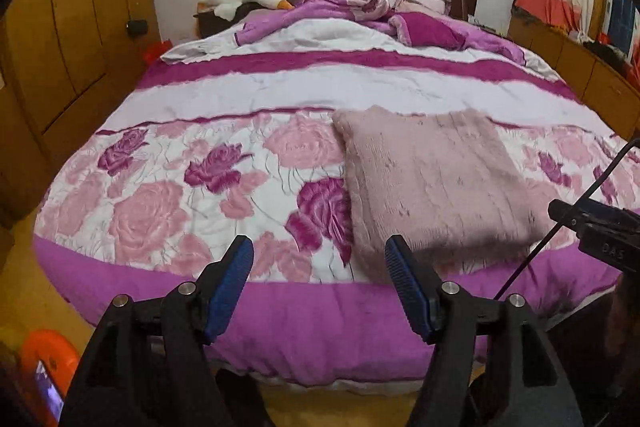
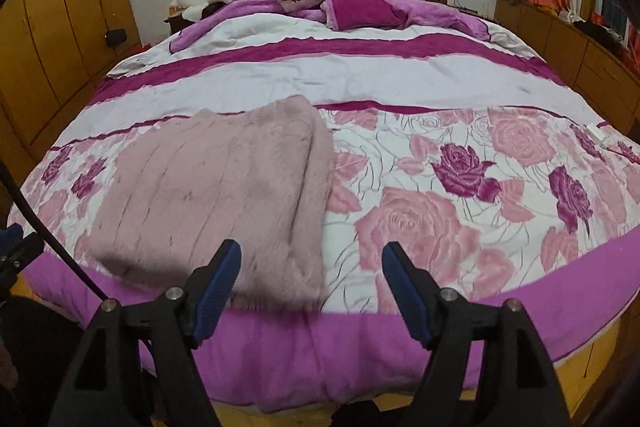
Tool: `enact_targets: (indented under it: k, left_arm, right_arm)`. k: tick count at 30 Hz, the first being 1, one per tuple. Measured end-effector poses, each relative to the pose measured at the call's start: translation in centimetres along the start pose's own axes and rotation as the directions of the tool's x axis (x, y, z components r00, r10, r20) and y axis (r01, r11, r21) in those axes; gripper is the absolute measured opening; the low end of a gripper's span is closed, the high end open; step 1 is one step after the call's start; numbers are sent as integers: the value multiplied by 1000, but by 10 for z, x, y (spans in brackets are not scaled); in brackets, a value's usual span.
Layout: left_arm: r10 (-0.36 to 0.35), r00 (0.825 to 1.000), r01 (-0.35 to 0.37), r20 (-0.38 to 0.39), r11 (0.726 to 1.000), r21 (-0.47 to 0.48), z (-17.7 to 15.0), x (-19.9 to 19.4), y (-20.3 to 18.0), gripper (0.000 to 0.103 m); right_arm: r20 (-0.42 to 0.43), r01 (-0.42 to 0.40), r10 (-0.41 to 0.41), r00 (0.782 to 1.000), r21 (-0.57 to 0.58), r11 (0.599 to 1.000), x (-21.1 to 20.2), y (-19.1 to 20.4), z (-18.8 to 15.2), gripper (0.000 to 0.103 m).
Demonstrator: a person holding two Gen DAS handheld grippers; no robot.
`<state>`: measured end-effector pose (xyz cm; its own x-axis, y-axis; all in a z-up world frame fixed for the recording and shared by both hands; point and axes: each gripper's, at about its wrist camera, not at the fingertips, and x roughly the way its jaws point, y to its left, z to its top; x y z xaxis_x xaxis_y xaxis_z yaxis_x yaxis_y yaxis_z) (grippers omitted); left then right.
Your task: Fold small clothes
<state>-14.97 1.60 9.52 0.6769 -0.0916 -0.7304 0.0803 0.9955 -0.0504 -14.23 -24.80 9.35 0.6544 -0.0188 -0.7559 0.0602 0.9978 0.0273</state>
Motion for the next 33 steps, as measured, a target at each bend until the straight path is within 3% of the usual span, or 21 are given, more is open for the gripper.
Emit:
enact_targets:
  k: [7,11,15,22,27,33]
  left_arm:
    - [-5,997,0,-83,998,-60,-11,10,-4,46]
    - [-56,993,48,-102,996,-82,-11,7,-4,46]
    - [-19,996,13,-83,998,-62,-9,3,-6,46]
    - [28,998,-24,47,997,-72,-3,-22,0,46]
    - [-4,999,7,42,998,-61,-4,-22,-1,46]
    - [10,1000,-9,27,999,-42,-11,-17,-10,46]
  right_arm:
    - [-4,-12,12,1000,5,1000,-7,6,-18,76]
    - [20,28,-28,999,-11,1000,-15,3,-23,76]
    - [29,61,-60,998,-32,998,-17,3,-26,76]
    - [12,-31,31,999,37,999,-15,-3,-29,76]
    - [-3,-37,38,999,61,997,-11,-7,-31,76]
    - [1,-52,52,999,56,997,-15,-4,-31,76]
